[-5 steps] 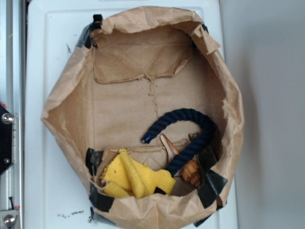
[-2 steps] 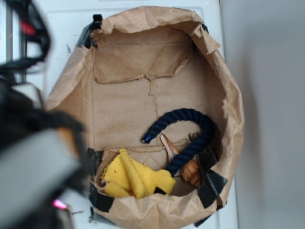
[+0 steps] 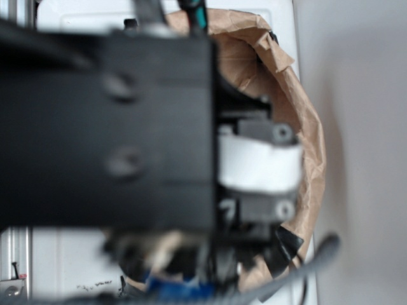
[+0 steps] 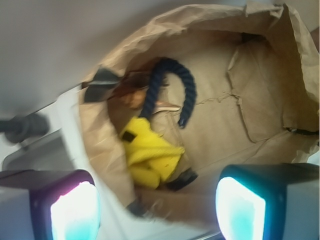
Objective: Grab the yellow cloth.
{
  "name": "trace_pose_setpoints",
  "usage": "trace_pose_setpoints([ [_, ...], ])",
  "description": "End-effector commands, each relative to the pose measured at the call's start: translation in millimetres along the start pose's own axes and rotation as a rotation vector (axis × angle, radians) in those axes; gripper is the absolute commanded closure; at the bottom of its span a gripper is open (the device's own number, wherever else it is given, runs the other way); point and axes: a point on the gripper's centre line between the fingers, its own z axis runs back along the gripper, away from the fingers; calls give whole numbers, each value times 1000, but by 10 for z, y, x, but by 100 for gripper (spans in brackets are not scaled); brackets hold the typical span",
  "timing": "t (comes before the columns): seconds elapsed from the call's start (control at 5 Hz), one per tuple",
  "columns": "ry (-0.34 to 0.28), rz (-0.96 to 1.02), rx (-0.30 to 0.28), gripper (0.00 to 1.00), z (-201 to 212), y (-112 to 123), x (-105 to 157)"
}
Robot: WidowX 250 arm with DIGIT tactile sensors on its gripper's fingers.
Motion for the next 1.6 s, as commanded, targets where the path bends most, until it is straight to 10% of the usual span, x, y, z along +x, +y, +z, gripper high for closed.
trace_pose_setpoints([
  [0.0, 40, 173, -17, 0, -456, 390, 110],
  [0.4, 289, 135, 7, 0, -840, -57, -269],
  [1.2, 318, 318, 55, 0, -772, -208, -349],
  [1.4, 377, 326, -117, 0, -657, -94, -215],
])
